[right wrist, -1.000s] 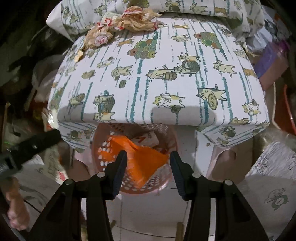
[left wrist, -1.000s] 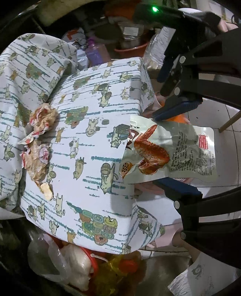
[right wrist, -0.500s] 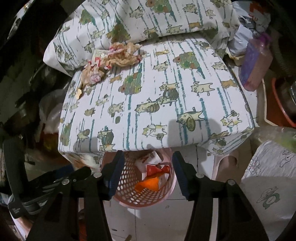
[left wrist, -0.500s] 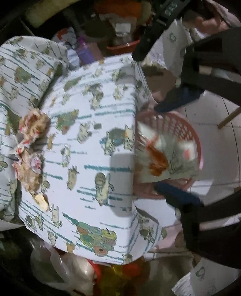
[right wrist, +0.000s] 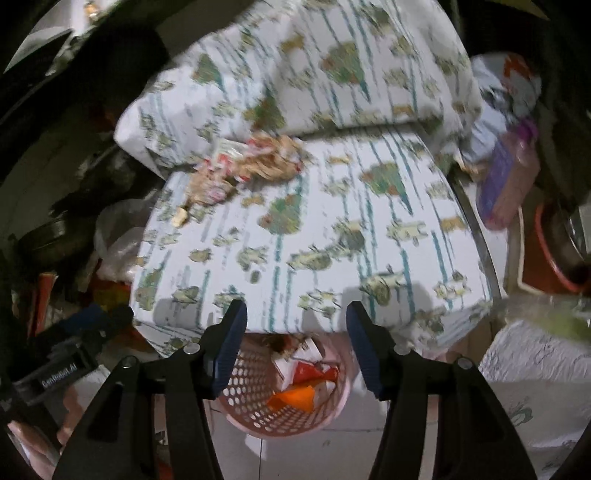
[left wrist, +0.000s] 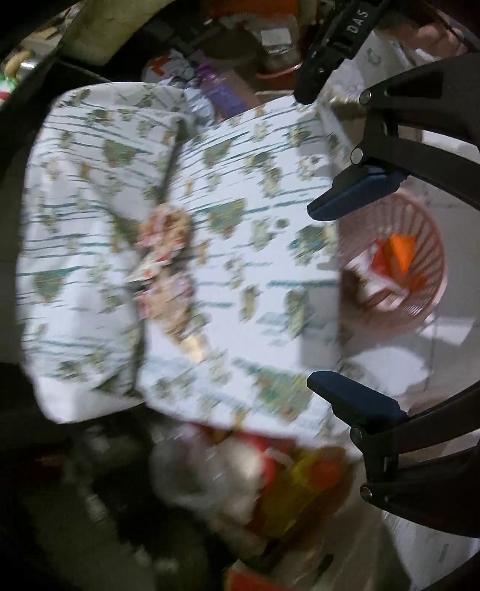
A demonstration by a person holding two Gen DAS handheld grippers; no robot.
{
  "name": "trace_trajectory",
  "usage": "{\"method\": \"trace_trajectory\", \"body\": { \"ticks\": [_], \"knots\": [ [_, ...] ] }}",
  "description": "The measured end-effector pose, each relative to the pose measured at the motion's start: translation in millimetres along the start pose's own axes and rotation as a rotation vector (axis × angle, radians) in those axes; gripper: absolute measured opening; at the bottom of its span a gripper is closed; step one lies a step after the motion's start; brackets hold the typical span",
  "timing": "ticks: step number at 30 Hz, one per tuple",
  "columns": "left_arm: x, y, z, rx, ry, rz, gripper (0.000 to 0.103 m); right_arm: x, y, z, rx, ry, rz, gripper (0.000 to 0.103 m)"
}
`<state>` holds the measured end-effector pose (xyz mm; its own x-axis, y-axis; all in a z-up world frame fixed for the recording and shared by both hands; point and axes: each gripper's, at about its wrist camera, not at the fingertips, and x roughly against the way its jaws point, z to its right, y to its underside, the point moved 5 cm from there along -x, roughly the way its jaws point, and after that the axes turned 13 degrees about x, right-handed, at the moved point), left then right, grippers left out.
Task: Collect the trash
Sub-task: 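Move both open tools back up over the stool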
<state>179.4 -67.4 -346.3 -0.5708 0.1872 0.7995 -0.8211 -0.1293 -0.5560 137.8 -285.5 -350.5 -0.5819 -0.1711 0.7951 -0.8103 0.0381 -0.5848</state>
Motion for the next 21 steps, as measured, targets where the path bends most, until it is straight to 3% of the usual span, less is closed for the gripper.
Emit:
{"method": "trace_trajectory", "body": {
  "ticks": [9,21],
  "knots": [
    [46,-25,-17,0.031,-0.034,0.199,0.085,10,-6,-21,0.044,-0.020,0.062,0.057],
    [61,-41,-37,0.118,-0.061,0.265,0.088,1,-1,-25,0.045,0.003,0.042,0.058]
  ]
}}
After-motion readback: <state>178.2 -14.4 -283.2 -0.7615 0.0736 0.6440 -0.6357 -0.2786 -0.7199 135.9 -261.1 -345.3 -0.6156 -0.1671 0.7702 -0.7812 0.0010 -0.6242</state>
